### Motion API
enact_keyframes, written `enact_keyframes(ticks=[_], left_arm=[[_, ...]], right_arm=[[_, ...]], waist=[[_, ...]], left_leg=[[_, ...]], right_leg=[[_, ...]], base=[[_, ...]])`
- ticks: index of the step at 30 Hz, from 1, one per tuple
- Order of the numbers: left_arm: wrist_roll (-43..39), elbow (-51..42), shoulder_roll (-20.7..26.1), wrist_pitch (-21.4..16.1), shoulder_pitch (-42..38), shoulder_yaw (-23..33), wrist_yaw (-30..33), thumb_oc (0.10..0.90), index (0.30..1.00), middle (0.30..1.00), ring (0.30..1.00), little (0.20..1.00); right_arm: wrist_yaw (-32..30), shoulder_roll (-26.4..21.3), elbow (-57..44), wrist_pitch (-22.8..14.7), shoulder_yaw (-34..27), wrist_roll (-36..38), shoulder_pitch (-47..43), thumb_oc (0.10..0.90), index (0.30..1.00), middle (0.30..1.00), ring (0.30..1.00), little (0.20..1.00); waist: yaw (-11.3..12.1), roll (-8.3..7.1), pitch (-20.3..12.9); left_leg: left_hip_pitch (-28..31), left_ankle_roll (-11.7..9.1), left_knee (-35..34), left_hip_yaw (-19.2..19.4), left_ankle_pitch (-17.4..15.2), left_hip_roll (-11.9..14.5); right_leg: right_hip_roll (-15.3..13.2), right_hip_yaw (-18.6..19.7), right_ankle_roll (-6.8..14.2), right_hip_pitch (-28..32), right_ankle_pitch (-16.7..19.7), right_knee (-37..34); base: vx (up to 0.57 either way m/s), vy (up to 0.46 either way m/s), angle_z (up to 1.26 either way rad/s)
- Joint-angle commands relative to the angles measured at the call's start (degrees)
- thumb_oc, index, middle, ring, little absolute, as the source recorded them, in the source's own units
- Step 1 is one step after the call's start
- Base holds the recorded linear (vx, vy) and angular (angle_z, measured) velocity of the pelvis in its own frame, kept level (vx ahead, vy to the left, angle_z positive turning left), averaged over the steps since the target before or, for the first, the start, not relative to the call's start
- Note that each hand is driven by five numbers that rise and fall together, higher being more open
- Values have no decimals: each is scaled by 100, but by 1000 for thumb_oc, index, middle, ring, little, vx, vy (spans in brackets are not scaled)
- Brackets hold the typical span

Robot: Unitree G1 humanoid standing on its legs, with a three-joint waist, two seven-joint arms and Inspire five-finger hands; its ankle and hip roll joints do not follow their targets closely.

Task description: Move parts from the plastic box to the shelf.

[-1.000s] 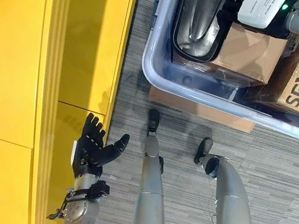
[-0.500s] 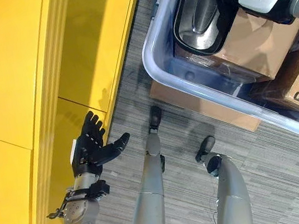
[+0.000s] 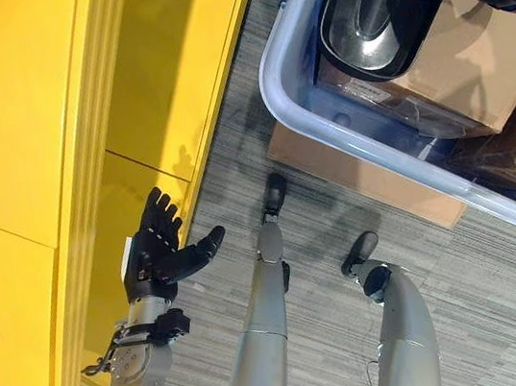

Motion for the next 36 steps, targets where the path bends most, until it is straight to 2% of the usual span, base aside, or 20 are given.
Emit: enact_keyframes(ticks=[1, 8, 17, 18, 19, 20, 27, 36], left_arm=[[-23, -304, 96, -479, 162, 394, 37, 900, 1000, 1000, 1000, 1000], [-63, -318, 34, -527, 162, 410, 57, 900, 1000, 1000, 1000, 1000], [-119, -377, -26, -597, 199, 461, 121, 900, 1000, 1000, 1000, 1000], [-123, -385, -46, -609, 204, 454, 126, 900, 1000, 1000, 1000, 1000], [-132, -386, -61, -608, 199, 443, 125, 900, 1000, 1000, 1000, 1000], [-120, -388, -69, -612, 188, 436, 136, 900, 1000, 1000, 1000, 1000], [-99, -369, -135, -600, 120, 388, 136, 900, 1000, 1000, 1000, 1000], [-71, -278, -99, -554, -15, 266, 105, 900, 1000, 1000, 1000, 1000]], right_arm=[[113, 146, 343, 45, 352, -3, -325, 900, 1000, 1000, 1000, 1000], [147, 232, 428, 47, 352, 10, -141, 900, 1000, 1000, 1000, 1000], [113, 491, 771, 109, 352, 129, -3, 900, 1000, 1000, 1000, 1000], [106, 509, 789, 118, 352, 148, 0, 841, 918, 918, 918, 918], [119, 537, 810, 113, 352, 166, 25, 594, 572, 572, 572, 572], [128, 564, 815, 112, 352, 183, 49, 400, 300, 300, 300, 300], [170, 703, 797, 78, 352, 325, 100, 400, 300, 300, 300, 300], [213, 795, 516, -26, 352, 444, 200, 400, 300, 300, 300, 300]], waist=[[235, -33, 4], [229, 45, 4], [251, 103, 4], [251, 112, 4], [249, 114, 4], [255, 125, 4], [256, 118, 4], [264, 60, 4]], left_leg=[[-225, -381, 1368, 30, -1188, 44], [-487, -357, 1428, -7, -1174, 37], [-763, -217, 1375, -84, -1126, 45], [-776, -207, 1370, -88, -1125, 47], [-769, -198, 1357, -99, -1121, 55], [-773, -194, 1346, -98, -1117, 59], [-691, -152, 1264, -123, -1093, 67], [-265, -134, 1140, -113, -1061, 104]], right_leg=[[4, -19, 588, 2783, 456, -2193], [20, 32, 580, 2451, 447, -2052], [59, 175, 614, 2008, 524, -1936], [74, 195, 614, 2002, 525, -1928], [68, 198, 620, 1992, 535, -1927], [69, 193, 623, 2011, 526, -1941], [97, 199, 641, 2088, 549, -2014], [197, 232, 629, 2503, 568, -2205]], base=[[0, 0, 0], [0, 2, 0], [-8, 21, -2], [-2, 19, -4], [-1, 7, -4], [1, 16, -4], [-1, 5, 0], [-27, 12, -7]])
